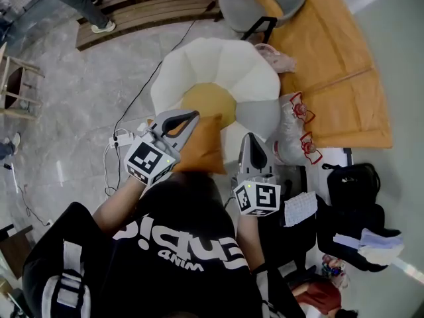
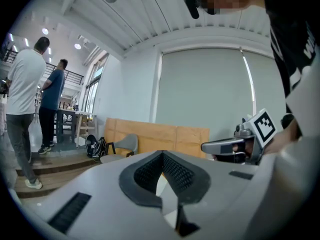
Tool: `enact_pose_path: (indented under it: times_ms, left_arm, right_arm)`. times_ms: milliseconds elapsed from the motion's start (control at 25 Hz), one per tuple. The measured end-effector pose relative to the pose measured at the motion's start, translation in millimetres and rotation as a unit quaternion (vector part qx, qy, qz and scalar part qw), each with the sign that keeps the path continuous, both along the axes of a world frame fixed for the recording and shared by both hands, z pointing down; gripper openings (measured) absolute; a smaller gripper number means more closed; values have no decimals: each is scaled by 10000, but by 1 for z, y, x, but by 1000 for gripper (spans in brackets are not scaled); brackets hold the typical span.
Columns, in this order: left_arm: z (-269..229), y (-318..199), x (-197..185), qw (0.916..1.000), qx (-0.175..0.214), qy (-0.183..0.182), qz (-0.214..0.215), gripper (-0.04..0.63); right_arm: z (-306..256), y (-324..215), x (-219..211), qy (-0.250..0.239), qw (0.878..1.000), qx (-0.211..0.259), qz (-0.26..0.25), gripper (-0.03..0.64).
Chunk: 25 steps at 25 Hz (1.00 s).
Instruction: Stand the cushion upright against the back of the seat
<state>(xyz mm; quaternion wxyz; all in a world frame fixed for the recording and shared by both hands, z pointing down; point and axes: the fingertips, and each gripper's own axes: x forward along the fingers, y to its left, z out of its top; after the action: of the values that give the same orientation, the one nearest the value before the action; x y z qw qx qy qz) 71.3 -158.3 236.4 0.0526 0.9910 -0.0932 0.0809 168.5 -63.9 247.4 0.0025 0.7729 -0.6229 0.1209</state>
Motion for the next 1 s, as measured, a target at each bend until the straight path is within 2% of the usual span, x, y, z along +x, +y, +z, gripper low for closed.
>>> enact_pose_path:
  times_ms: [160,360,440,520,600,640,800,1000]
  left_arm:
    - [36,0,9,9990,-125,-426,58,9]
    - [80,-12,24,9980,-198,-594,30,19]
    - [100,-17,29,9970,-248,-734,49,96]
    - [127,-21,34,9948,-407,-932,48,121]
    - [155,-24,40,9912,-623,-1166,56,144]
    - [169,-26,41,9891,-707,-1292,52,144]
    - [239,-22,37,9797,-858,-1812,101,144]
    - [349,-15,33,9676,-631,-2422,323,144]
  right_arm:
    - [26,-4,-1,-267,9993,-149,-192,23]
    - [80,-12,-3,-597,9965,-465,-352,23]
    - [105,-14,-5,-763,9945,-615,-377,25]
    - [137,-15,-5,-964,9912,-847,-334,35]
    - [172,-15,-6,-1218,9858,-1119,-287,154]
    - [190,-14,-7,-1330,9829,-1244,-261,174]
    - [260,2,-14,-1640,9715,-1709,-125,176]
    - [374,20,-18,-2003,9509,-2361,35,176]
